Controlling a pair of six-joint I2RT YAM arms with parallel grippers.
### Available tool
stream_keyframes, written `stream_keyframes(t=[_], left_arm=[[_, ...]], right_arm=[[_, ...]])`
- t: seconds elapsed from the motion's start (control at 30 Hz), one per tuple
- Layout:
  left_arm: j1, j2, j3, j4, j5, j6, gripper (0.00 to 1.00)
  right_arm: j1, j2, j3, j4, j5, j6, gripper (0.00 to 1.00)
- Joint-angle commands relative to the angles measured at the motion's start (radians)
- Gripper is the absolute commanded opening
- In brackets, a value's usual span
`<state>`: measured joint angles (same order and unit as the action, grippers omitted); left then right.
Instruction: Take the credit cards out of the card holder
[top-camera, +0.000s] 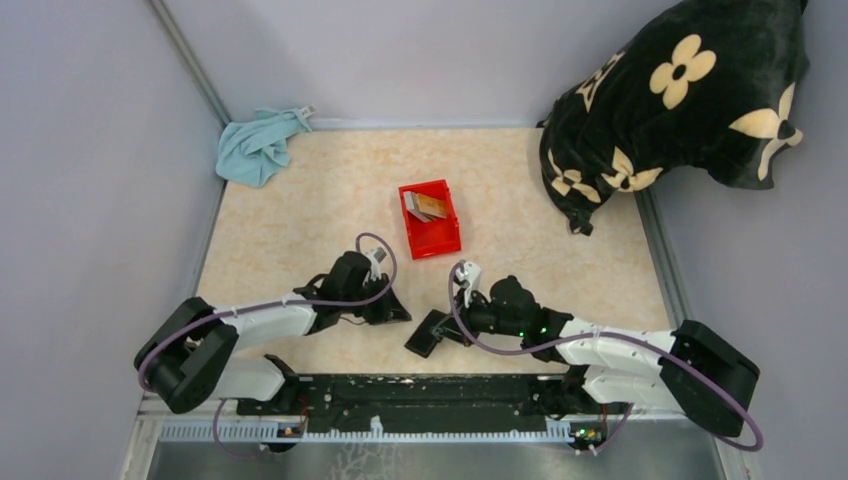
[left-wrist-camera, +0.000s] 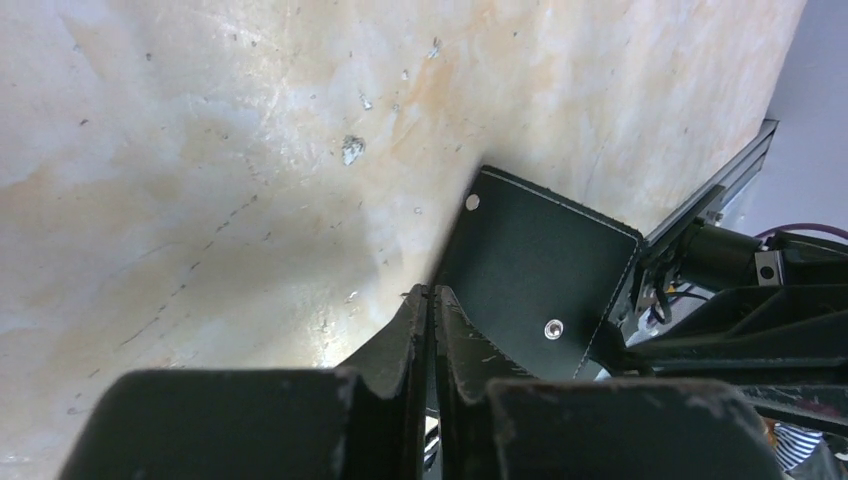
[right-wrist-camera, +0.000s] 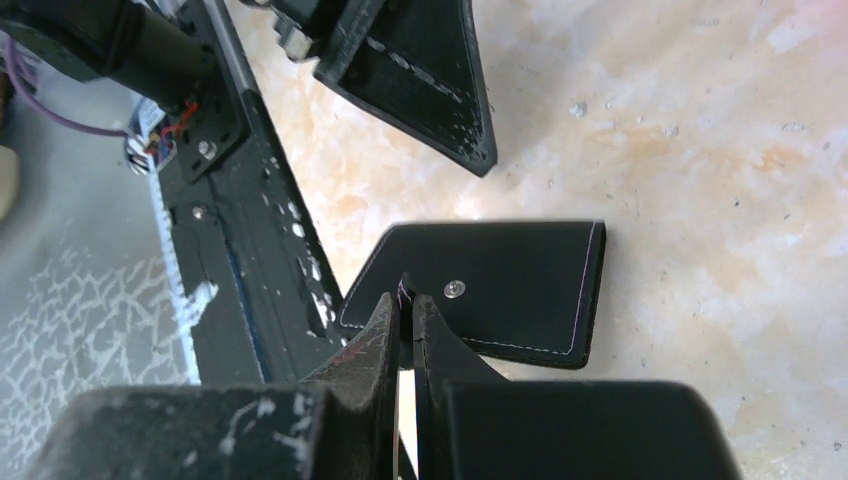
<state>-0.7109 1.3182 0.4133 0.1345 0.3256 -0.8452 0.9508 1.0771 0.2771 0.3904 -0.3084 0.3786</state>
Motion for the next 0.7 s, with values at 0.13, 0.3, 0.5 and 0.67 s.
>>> stream_keyframes(t=[0.13,0.3,0.5,0.67], left_arm=[[0.001,-0.045,0.045,0.008,-0.008,0.008,0.22],[0.001,-0.083,0.045,-0.026,-0.025,0.018,0.26],[0.001,-0.135,0.038,-0.069,-0.060,0.031,0.27],[0.001,-0.138,0.035,-0.071,-0.063,0.032,0.27]], right_arm=[[-0.017,-0.096,0.099,-0.027,0.018,-0.025,0.00],[-0.032,-0.046,0.139,-0.056,0.034,-0.055,0.00],[-0.048,-0.028,0.161,-0.105,0.061,-0.070,0.00],[-0.060,-0.029,0.170,-0.224,0.156,-0.073,0.00]])
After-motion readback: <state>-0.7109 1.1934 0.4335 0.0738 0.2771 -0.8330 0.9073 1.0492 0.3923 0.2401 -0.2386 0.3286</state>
